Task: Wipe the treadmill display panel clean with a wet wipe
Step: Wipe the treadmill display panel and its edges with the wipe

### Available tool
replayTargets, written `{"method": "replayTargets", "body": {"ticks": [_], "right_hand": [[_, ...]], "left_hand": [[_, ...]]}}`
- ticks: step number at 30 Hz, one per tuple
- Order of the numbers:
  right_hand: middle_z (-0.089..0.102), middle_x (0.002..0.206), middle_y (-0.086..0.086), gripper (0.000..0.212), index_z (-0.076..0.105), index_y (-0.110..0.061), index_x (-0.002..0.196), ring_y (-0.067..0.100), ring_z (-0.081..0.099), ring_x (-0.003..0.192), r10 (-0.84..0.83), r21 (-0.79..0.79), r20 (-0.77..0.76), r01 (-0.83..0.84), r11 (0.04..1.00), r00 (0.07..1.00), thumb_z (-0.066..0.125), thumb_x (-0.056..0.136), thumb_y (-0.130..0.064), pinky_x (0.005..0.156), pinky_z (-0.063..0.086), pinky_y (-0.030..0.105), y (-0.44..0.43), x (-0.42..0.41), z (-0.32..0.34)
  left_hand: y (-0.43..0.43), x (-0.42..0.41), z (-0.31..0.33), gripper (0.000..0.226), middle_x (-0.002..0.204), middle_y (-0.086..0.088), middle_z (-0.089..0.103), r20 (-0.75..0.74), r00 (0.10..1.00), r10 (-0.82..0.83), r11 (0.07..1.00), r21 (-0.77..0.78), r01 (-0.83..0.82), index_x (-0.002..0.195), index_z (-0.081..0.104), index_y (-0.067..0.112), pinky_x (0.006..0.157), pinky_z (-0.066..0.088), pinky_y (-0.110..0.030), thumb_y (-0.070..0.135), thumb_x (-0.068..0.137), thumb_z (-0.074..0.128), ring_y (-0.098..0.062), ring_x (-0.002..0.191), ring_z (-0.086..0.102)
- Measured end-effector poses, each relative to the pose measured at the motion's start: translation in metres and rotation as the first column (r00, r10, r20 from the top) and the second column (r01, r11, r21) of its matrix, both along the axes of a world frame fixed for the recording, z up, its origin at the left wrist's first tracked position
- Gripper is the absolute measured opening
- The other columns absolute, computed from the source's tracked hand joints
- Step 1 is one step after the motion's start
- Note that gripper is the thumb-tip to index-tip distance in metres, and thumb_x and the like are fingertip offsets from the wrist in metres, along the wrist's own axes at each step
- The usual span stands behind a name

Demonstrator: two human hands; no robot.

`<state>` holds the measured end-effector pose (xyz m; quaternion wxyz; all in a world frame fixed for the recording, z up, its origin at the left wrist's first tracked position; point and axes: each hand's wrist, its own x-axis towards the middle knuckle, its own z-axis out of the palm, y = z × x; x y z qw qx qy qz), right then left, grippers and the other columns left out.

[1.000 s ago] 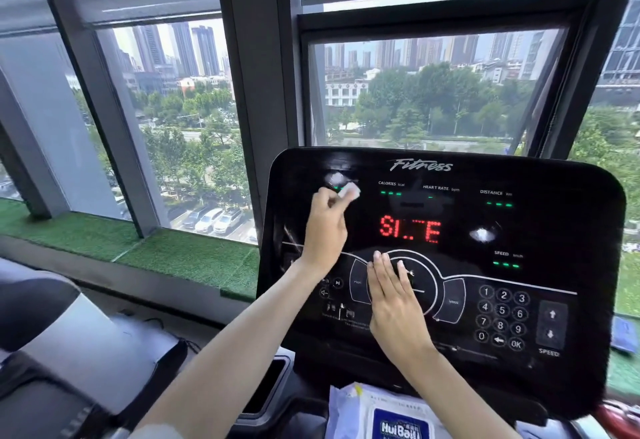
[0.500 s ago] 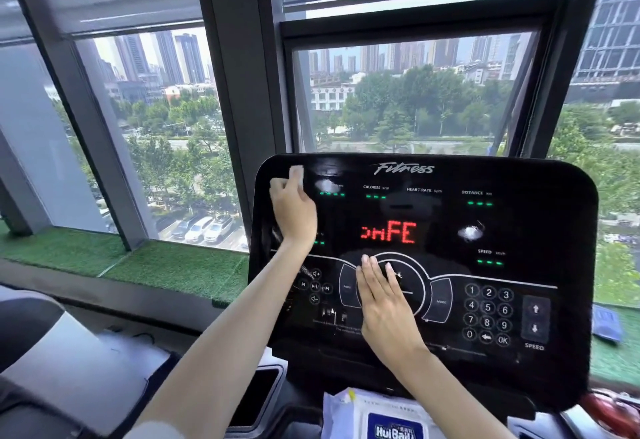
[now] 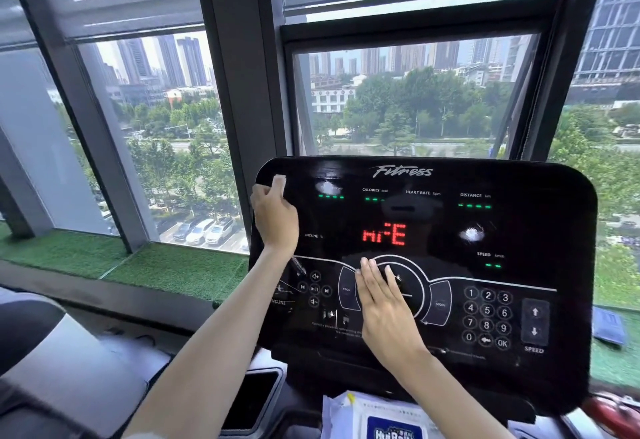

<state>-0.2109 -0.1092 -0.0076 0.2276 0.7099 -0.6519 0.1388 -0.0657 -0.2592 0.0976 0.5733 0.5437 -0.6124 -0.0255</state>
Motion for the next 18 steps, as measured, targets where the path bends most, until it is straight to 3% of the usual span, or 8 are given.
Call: {"method": "replayTargets", "body": {"ticks": [5,10,14,16,18], "right_hand": [[0.04,0.141,0.025,0.073,0.043,0.009,0.132,0.032,0.037,0.134,0.008,-0.004,-0.017,-0.008,1.0,1.0,0.063,0.061,0.0,0.108,0.019,0.046,0.0,0.0,0.001],[0.034,0.146,0.023,0.074,0.037,0.007,0.136,0.031,0.03,0.138,0.012,0.013,-0.06,-0.011,1.0,0.998,0.059,0.066,-0.002,0.111,0.015,0.048,0.002,-0.004,0.001],[0.031,0.147,0.024,0.074,0.035,0.008,0.137,0.032,0.027,0.139,0.007,-0.033,-0.032,-0.008,0.999,0.999,0.055,0.066,0.002,0.111,0.015,0.047,0.001,-0.002,-0.002],[0.031,0.147,0.025,0.072,0.035,0.009,0.137,0.032,0.026,0.14,0.023,-0.058,-0.002,-0.023,0.998,1.0,0.05,0.067,0.005,0.111,0.014,0.046,0.005,0.002,-0.008],[0.034,0.146,0.025,0.067,0.038,0.009,0.136,0.031,0.028,0.138,0.052,-0.07,-0.004,-0.053,0.996,0.999,0.043,0.069,0.004,0.11,0.016,0.045,0.012,0.007,-0.018]], "left_hand": [[0.01,-0.011,-0.009,0.044,0.086,0.001,0.041,0.279,0.924,-0.262,0.942,-0.132,0.308,0.125,0.06,0.02,0.071,0.045,-0.017,-0.005,0.091,0.05,-0.014,0.081,0.045],[-0.001,-0.001,-0.008,0.043,0.087,0.0,0.04,0.107,0.961,-0.255,0.957,-0.113,0.267,0.122,0.062,0.018,0.086,0.04,-0.014,-0.008,0.091,0.05,-0.018,0.081,0.044],[0.029,-0.012,-0.041,0.042,0.089,0.002,0.043,0.373,0.852,-0.368,0.888,-0.131,0.441,0.12,0.063,0.014,0.081,0.037,-0.009,-0.009,0.087,0.053,-0.015,0.084,0.044],[0.055,-0.012,-0.069,0.029,0.095,0.004,0.045,0.475,0.743,-0.471,0.848,0.012,0.53,0.118,0.063,0.013,0.08,0.035,-0.012,0.015,0.093,0.048,-0.01,0.088,0.043],[0.075,-0.006,-0.094,0.038,0.095,0.015,0.045,0.578,0.628,-0.521,0.82,0.136,0.556,0.106,0.061,0.02,0.079,0.035,-0.017,0.046,0.09,0.039,-0.002,0.086,0.043]]}}
